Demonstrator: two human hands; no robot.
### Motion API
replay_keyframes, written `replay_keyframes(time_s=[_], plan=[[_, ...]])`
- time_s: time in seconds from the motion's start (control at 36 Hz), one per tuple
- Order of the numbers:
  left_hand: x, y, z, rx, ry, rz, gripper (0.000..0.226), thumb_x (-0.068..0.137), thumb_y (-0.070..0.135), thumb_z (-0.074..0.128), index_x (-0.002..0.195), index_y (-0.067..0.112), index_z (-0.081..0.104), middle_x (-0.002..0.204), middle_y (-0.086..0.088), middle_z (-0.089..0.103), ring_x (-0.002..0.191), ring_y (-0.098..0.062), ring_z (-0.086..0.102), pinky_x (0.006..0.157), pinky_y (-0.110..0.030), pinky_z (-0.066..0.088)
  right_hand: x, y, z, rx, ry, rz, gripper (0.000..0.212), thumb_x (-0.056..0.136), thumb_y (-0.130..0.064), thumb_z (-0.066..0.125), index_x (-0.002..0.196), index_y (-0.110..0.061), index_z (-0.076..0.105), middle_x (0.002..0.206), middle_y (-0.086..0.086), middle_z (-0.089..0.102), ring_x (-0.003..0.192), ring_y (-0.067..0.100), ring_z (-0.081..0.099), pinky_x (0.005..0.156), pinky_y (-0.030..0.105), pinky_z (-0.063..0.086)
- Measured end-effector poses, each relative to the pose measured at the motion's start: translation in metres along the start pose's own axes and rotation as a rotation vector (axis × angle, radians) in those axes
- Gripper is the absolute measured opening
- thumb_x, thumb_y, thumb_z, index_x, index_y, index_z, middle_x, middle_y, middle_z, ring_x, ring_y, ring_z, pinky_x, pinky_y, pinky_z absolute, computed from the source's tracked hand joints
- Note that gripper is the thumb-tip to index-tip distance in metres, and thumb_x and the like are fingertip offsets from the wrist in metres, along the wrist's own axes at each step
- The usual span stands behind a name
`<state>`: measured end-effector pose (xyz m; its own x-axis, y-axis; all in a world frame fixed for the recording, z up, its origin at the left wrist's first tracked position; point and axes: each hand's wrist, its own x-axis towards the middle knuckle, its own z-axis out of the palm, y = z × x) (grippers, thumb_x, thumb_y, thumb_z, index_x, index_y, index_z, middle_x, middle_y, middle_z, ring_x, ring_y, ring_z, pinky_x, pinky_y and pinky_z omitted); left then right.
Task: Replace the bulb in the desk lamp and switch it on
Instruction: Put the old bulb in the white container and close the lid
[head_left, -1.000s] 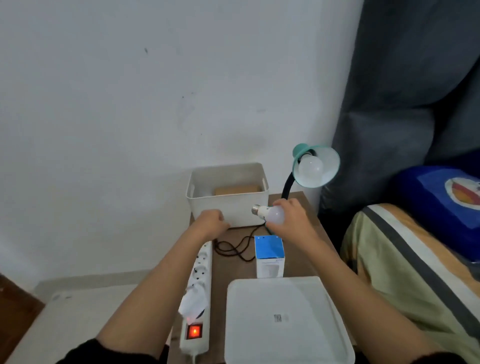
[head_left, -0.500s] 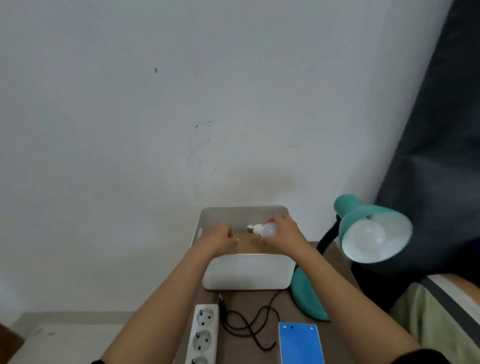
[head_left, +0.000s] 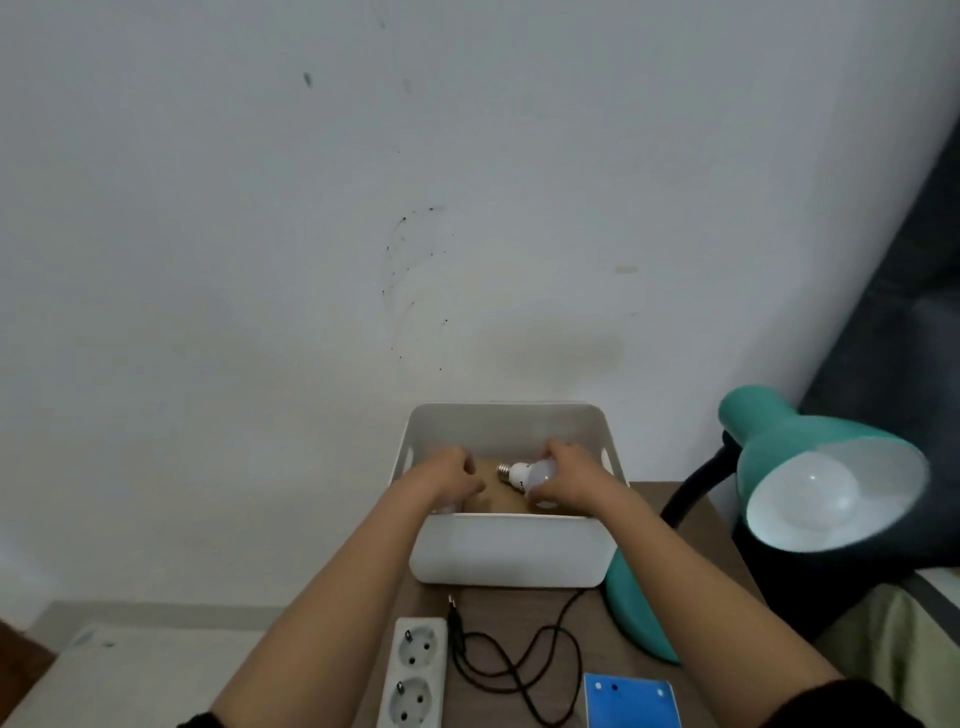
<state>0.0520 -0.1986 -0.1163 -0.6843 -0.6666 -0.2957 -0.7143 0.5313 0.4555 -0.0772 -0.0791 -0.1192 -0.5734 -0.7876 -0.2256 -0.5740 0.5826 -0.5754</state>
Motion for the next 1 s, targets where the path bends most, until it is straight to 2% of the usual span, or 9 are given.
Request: replay_keyframes(time_s=[0.14, 0.22, 0.33, 0.5, 0.61, 0.72, 0.83, 0.94, 1.0], plan=[[-0.023, 0.011, -0.022, 0.009, 0.025, 0.030, 0.020, 0.088, 0.026, 0.057, 0.101, 0.011, 0.058, 0.106, -0.009, 0.060, 0.089, -0.020, 0.050, 0.076, -0.028, 0.039, -0.023, -0.009, -0.014, 0.034, 0.044, -0.019, 0.065, 0.080, -0.027, 0.067, 0.135, -0.011, 0.037, 0.140, 0.012, 0.039, 0.124, 0.027, 0.045, 0.096, 0.033, 0.041], [-0.049, 0.020, -0.035, 0.016, 0.063, 0.052, 0.022, 0.089, 0.026, 0.057, 0.100, 0.008, 0.059, 0.100, -0.008, 0.056, 0.087, -0.020, 0.049, 0.074, -0.026, 0.037, -0.047, -0.019, -0.028, 0.075, 0.060, -0.019, 0.062, 0.083, -0.026, 0.064, 0.136, -0.010, 0.036, 0.138, 0.011, 0.042, 0.120, 0.025, 0.048, 0.091, 0.031, 0.043], [-0.095, 0.035, -0.048, 0.030, 0.113, 0.089, 0.030, 0.090, 0.027, 0.056, 0.110, 0.005, 0.059, 0.113, -0.011, 0.059, 0.094, -0.023, 0.052, 0.079, -0.029, 0.040, -0.093, -0.028, -0.045, 0.064, 0.129, -0.088, 0.053, 0.085, -0.021, 0.063, 0.131, -0.006, 0.042, 0.130, 0.013, 0.048, 0.114, 0.024, 0.050, 0.081, 0.026, 0.040], [-0.165, 0.049, -0.043, 0.003, 0.185, 0.173, 0.031, 0.089, 0.029, 0.057, 0.112, 0.008, 0.059, 0.117, -0.009, 0.058, 0.106, -0.023, 0.054, 0.085, -0.029, 0.041, -0.176, -0.015, -0.051, 0.003, 0.261, -0.152, 0.054, 0.084, -0.026, 0.063, 0.130, -0.005, 0.044, 0.130, 0.014, 0.047, 0.118, 0.026, 0.048, 0.089, 0.026, 0.038], [-0.211, 0.047, -0.013, -0.090, 0.177, 0.231, 0.020, 0.087, 0.030, 0.060, 0.096, 0.012, 0.061, 0.096, -0.004, 0.058, 0.092, -0.021, 0.055, 0.079, -0.029, 0.041, -0.232, 0.011, -0.040, 0.029, 0.333, -0.147, 0.043, 0.085, -0.021, 0.061, 0.124, -0.005, 0.050, 0.125, 0.012, 0.052, 0.114, 0.024, 0.052, 0.089, 0.029, 0.041], [-0.250, 0.035, 0.041, -0.160, 0.173, 0.204, 0.030, 0.086, 0.028, 0.062, 0.110, 0.011, 0.060, 0.105, -0.003, 0.057, 0.101, -0.021, 0.056, 0.080, -0.025, 0.039, -0.277, 0.047, -0.014, 0.047, 0.365, -0.077, 0.039, 0.084, -0.016, 0.062, 0.120, -0.004, 0.055, 0.123, 0.014, 0.058, 0.113, 0.025, 0.054, 0.090, 0.027, 0.041], [-0.281, 0.021, 0.103, -0.269, 0.163, 0.197, 0.024, 0.085, 0.026, 0.065, 0.102, 0.011, 0.057, 0.102, -0.005, 0.051, 0.097, -0.018, 0.051, 0.074, -0.026, 0.036, -0.318, 0.081, 0.017, 0.100, 0.351, 0.007, 0.036, 0.084, -0.016, 0.062, 0.117, -0.002, 0.058, 0.120, 0.015, 0.061, 0.109, 0.027, 0.056, 0.085, 0.027, 0.041], [-0.309, 0.000, 0.162, -0.297, 0.171, 0.127, 0.049, 0.089, 0.029, 0.059, 0.131, 0.007, 0.045, 0.136, -0.008, 0.042, 0.125, -0.021, 0.042, 0.097, -0.028, 0.034, -0.350, 0.112, 0.049, 0.114, 0.323, 0.100, 0.047, 0.085, -0.020, 0.063, 0.128, -0.004, 0.050, 0.130, 0.014, 0.055, 0.120, 0.027, 0.051, 0.098, 0.033, 0.040], [-0.322, -0.010, 0.187, -0.320, 0.174, 0.079, 0.053, 0.091, 0.028, 0.057, 0.136, 0.008, 0.039, 0.140, -0.010, 0.039, 0.129, -0.023, 0.040, 0.100, -0.027, 0.032, -0.362, 0.125, 0.064, 0.101, 0.307, 0.156, 0.052, 0.087, -0.023, 0.061, 0.134, -0.006, 0.045, 0.135, 0.012, 0.051, 0.125, 0.026, 0.047, 0.102, 0.033, 0.037]])
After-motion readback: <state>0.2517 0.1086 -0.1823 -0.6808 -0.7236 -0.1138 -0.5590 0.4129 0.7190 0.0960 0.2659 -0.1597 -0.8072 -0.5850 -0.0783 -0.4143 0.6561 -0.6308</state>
